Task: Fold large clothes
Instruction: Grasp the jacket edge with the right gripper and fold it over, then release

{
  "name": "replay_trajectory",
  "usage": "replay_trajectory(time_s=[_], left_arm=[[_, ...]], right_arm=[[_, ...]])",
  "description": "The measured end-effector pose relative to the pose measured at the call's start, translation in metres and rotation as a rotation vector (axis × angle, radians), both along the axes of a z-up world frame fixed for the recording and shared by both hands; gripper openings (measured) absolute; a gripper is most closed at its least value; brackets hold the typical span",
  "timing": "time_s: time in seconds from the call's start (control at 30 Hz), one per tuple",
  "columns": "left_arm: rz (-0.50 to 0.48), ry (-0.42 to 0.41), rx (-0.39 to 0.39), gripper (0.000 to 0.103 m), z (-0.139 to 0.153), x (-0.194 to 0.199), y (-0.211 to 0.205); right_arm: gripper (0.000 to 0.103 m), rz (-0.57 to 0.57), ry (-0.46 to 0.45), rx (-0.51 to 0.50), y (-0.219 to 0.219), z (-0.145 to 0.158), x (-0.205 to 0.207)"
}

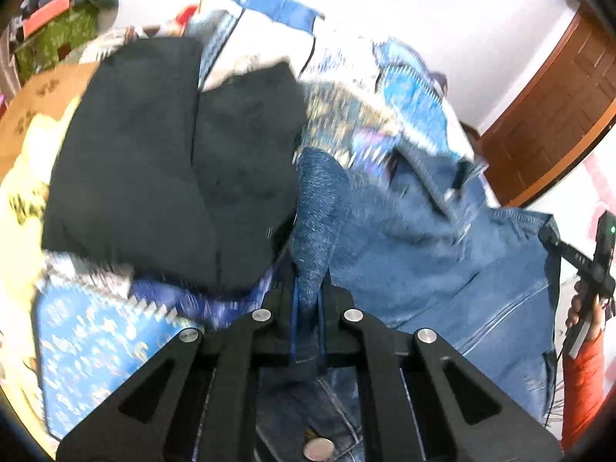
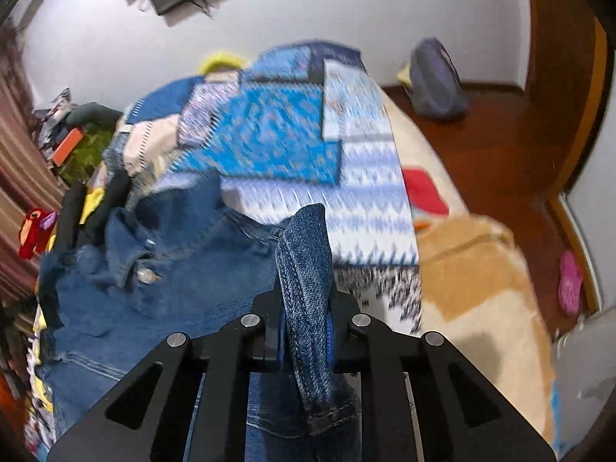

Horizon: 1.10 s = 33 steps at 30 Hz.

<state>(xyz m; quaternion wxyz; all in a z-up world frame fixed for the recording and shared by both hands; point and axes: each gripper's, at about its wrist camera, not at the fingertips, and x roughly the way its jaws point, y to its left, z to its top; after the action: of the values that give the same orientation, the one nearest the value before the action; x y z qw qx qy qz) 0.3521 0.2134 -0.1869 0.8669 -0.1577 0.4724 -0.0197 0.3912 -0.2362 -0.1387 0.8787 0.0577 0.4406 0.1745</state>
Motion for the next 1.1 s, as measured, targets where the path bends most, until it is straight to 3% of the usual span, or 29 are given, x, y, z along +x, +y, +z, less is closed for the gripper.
replay_trajectory(time_s=[0.17,0.33,0.47,0.7,0.8,0.97,1.03,1.07,1.1], left_arm=[[-0.020,-0.061,0.028,0.006,0.044,0.017,-0.009],[-0.014,-0.115,0.085,0.006,0.062,0.041,-0.023],[0.015,-0.107,0.129,0.006,0.052,0.060,-0.020],[0.066,0.016,0.243,0.007,-0.002,0.091,-0.011],[0.085,0.048,0.301,0.007,-0.010,0.088,-0.007],[0.091,0.065,0.255,0.012,0.002,0.074,0.001],[0.088,0.042,0.266,0.027,0.015,0.061,0.000],[0.087,0.030,0.275,0.034,0.021,0.056,-0.002],[0.085,0.013,0.287,0.049,0.028,0.049,-0.004]], right_arm=[[0.013,0.001,-0.081,-0.008,0.003,0.037,0.003],[0.013,-0.020,-0.121,-0.058,0.016,0.045,0.020],[0.013,-0.056,-0.102,-0.082,0.019,0.034,0.039],[0.017,-0.085,0.018,-0.164,0.018,-0.008,0.059],[0.019,-0.066,0.033,-0.189,0.015,-0.012,0.054],[0.021,-0.056,0.021,-0.255,0.010,0.007,0.036],[0.024,-0.033,0.011,-0.247,0.009,0.020,0.022],[0.030,-0.024,0.007,-0.247,0.009,0.025,0.017],[0.035,-0.014,0.000,-0.248,0.008,0.032,0.008]])
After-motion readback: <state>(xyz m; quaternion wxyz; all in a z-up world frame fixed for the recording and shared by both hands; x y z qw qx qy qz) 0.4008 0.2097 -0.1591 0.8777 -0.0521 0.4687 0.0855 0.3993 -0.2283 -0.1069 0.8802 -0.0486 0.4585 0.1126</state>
